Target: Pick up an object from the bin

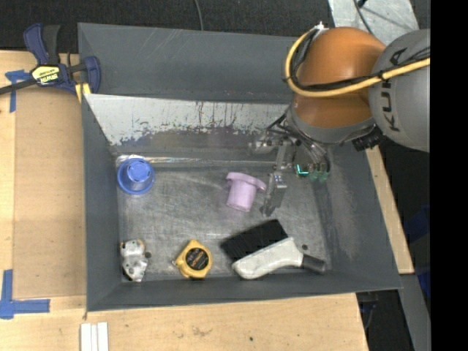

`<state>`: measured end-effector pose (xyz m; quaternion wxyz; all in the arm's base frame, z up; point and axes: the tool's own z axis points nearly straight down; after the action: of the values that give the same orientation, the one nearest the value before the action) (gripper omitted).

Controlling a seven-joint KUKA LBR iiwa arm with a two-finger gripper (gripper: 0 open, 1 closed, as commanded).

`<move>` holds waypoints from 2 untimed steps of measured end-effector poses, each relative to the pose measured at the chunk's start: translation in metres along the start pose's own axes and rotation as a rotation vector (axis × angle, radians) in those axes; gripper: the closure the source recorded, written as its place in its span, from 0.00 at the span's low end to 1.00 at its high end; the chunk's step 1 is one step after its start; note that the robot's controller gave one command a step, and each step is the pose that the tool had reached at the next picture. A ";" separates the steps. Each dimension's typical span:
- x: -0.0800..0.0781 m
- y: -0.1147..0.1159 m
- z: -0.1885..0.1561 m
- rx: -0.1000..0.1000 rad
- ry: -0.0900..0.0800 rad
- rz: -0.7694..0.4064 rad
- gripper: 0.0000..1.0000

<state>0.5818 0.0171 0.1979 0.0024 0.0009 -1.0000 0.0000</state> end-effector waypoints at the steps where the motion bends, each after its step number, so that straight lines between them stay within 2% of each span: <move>1: -0.002 0.000 -0.005 0.000 -0.008 0.000 0.00; 2: -0.012 0.008 0.116 -0.003 -0.038 -0.063 1.00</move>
Offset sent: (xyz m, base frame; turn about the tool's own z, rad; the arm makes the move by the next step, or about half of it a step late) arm 0.0014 0.0068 -0.1279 -0.0648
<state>0.5934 0.0249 0.0814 -0.0167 0.0324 -0.9993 -0.0015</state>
